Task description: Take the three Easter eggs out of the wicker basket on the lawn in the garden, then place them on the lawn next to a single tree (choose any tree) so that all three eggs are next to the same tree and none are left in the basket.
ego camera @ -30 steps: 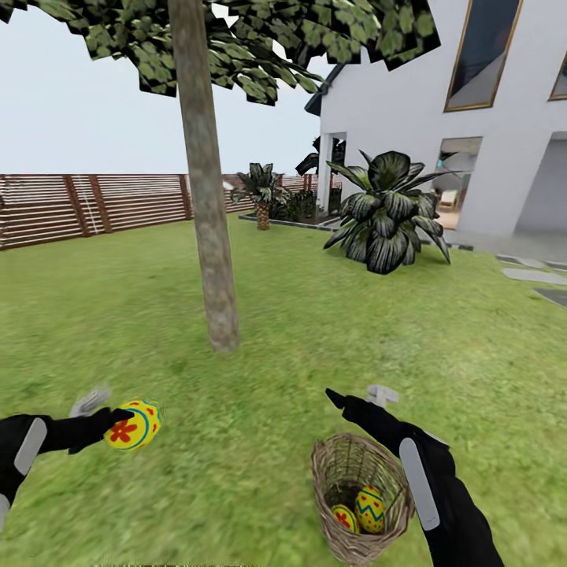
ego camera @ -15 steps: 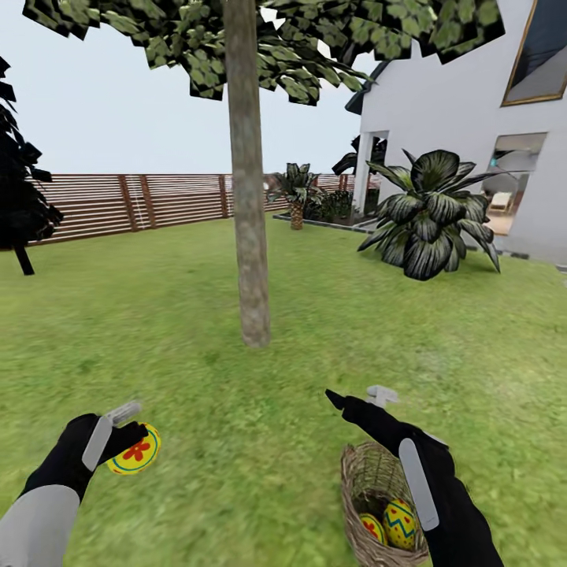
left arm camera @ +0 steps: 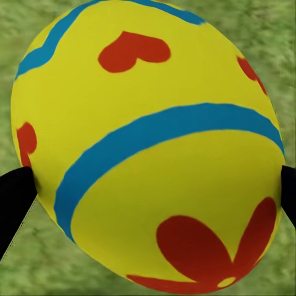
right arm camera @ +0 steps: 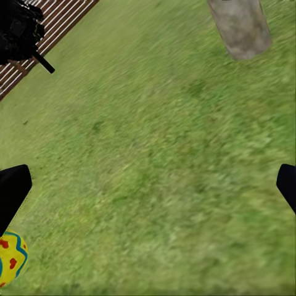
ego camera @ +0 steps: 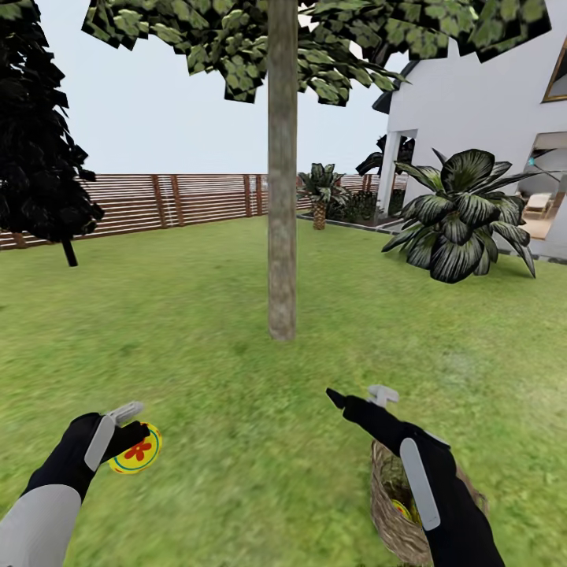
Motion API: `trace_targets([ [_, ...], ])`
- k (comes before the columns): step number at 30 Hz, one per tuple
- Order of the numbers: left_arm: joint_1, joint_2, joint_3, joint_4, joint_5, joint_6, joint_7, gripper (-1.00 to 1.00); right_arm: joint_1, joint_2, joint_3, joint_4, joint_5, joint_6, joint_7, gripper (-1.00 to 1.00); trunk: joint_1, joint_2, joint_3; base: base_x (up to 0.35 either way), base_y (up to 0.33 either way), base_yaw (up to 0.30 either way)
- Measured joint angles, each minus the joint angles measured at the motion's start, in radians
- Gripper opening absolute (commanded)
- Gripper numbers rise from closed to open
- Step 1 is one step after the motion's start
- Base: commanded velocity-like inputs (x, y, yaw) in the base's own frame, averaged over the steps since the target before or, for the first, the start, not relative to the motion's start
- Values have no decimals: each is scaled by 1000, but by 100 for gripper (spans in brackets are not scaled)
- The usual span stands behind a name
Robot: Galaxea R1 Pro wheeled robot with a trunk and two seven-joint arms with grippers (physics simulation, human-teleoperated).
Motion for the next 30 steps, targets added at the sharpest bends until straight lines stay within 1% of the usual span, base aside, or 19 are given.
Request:
trace_targets([
  [8, 0, -1, 0, 0, 0, 0, 0, -100, 1, 1, 1, -11, -2, 2, 2, 100, 0, 0, 0, -230, 214, 0],
  [11, 0, -1, 1, 0, 1, 0, 0, -100, 1, 1, 1, -11, -1, 2, 2, 100, 0, 0, 0, -79, 192, 0],
  [16, 0, 1, -1, 0, 2, 0, -2, -100, 0, 1, 31, -11, 0, 1, -1, 100, -1, 0, 0, 104, 42, 26],
  [18, 0, 2, -1, 0, 3, 0, -4, -100, 0, 1, 35, -11, 0, 1, -2, 100, -1, 0, 0, 204, 4, 156],
  [24, 0, 5, -2, 0, 3, -1, -61, -100, 0, 1, 37, -10, 0, 0, -3, 100, -1, 0, 0, 285, 1, 262],
  [30, 0, 9, 1, 0, 3, 2, -68, -100, 1, 1, 37, -3, 0, 0, -8, 100, 0, 0, 0, 49, 0, 290],
])
